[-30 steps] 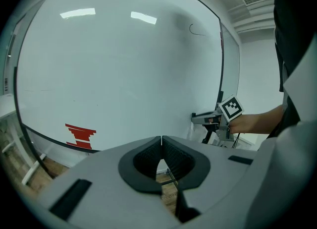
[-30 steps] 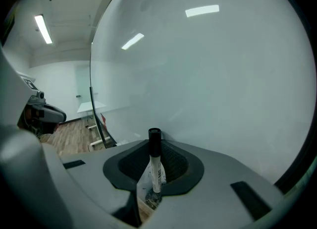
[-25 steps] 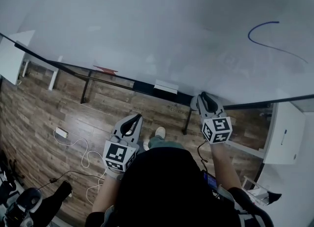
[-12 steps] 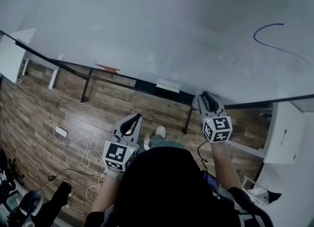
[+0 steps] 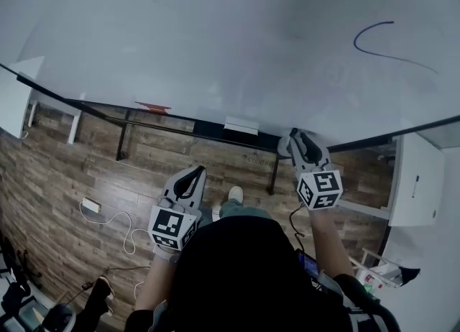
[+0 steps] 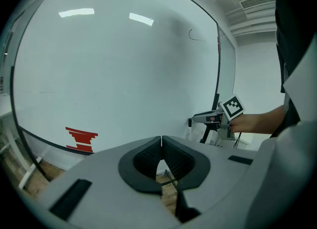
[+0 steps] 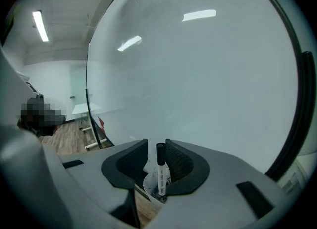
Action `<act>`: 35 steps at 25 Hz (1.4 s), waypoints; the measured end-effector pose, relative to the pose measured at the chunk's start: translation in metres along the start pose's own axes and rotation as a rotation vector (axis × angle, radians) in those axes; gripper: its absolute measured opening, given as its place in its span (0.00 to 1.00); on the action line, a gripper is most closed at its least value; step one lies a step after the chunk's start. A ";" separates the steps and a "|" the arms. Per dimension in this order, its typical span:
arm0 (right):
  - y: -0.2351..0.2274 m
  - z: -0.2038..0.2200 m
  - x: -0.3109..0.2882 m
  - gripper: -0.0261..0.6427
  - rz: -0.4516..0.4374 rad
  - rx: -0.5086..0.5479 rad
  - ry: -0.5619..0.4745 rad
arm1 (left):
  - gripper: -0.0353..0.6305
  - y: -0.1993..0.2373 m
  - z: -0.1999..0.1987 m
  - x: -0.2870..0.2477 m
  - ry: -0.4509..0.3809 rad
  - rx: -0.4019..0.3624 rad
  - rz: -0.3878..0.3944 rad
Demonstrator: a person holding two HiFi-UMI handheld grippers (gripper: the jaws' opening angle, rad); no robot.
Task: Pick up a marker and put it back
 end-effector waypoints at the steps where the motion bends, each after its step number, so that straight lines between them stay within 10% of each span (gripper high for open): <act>1: 0.001 -0.002 0.004 0.22 0.010 -0.003 -0.008 | 0.09 0.000 -0.001 0.000 -0.004 -0.007 0.015; 35: 0.123 0.016 0.121 0.21 0.221 -0.107 -0.019 | 0.09 -0.010 -0.021 -0.027 -0.015 -0.123 0.472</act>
Point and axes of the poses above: the fingertips, and each gripper's own axes: x backward along the fingers, y to its left, z out of its underside, the point moved 9 cm from there along x, backward along the fingers, and after that the axes turned 10 degrees about -y, right-handed, at the moved point
